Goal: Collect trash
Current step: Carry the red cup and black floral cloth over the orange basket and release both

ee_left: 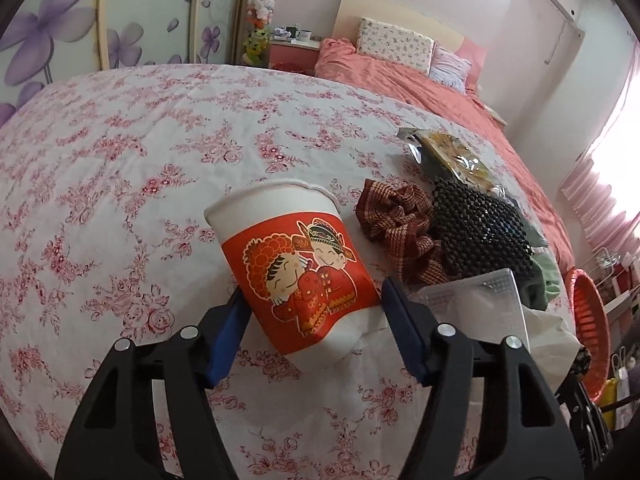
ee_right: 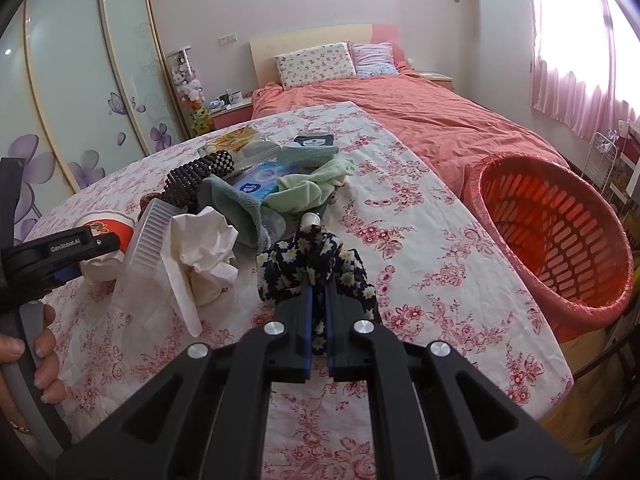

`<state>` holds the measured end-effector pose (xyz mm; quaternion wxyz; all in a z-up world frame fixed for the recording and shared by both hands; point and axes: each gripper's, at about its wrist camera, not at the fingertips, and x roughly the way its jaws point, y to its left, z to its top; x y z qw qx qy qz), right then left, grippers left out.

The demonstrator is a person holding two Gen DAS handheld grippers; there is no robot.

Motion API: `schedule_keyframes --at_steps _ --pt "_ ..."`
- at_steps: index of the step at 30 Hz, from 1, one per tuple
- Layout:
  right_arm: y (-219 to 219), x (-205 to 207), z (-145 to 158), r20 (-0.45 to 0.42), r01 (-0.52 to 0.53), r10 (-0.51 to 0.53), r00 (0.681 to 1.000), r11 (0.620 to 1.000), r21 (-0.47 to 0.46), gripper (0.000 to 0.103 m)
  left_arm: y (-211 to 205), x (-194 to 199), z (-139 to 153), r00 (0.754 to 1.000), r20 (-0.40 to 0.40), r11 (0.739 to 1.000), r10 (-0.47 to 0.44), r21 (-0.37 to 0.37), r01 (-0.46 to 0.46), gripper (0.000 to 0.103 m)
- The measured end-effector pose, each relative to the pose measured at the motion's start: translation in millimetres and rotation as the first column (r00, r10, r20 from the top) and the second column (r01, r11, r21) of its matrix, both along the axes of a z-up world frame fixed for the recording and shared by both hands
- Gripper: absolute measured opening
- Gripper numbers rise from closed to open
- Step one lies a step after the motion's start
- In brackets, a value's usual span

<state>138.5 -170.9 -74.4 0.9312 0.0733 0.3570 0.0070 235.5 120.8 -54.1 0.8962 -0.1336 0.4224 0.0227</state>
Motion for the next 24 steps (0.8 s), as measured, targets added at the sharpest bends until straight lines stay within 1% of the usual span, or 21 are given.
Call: schedule_keyframes --at_steps 3,5,6,7,11,14,19,24 --pt "2.3 -0.5 -0.3 0.001 -0.004 0.004 1.0 1.0 -0.005 0.006 0.5 3.7 -2.6 1.0 0.0 1.0 -0.009 -0.028 0.009 0.066" --pt "2.3 -1.2 0.0 0.001 -0.005 0.005 1.0 1.0 -0.007 0.006 -1.8 4.8 -3.5 0.999 0.012 0.998 -0.033 -0.046 0.034 0.053" --pt "2.4 -1.2 0.3 0.002 -0.005 0.005 1.0 1.0 -0.007 0.006 -3.6 4.3 -2.5 0.999 0.017 0.998 -0.047 -0.049 0.048 0.037" --pt "2.2 -1.3 0.4 0.002 -0.004 0.004 1.0 1.0 -0.006 0.006 -6.4 3.6 -1.6 0.998 0.015 0.998 -0.053 -0.032 0.054 0.032" --pt "1.4 -2.3 3.4 0.009 -0.003 0.003 1.0 1.0 0.001 0.006 -7.8 -1.8 3.1 0.997 0.042 0.998 -0.066 0.001 0.066 0.032" --pt "1.3 -4.4 6.7 0.017 -0.003 0.003 1.0 1.0 0.003 0.005 -4.1 -7.2 9.6 0.996 0.066 0.998 -0.063 0.008 0.062 0.032" --pt "-3.0 -7.8 16.6 0.043 0.001 -0.001 0.999 1.0 0.007 0.004 -2.7 -16.4 30.0 0.992 0.108 0.998 -0.066 0.028 0.063 0.032" --pt "-11.1 -12.2 31.4 0.082 0.014 -0.015 0.997 1.0 0.012 0.004 -16.7 -25.4 48.4 0.985 0.14 0.995 -0.101 0.04 0.097 0.032"
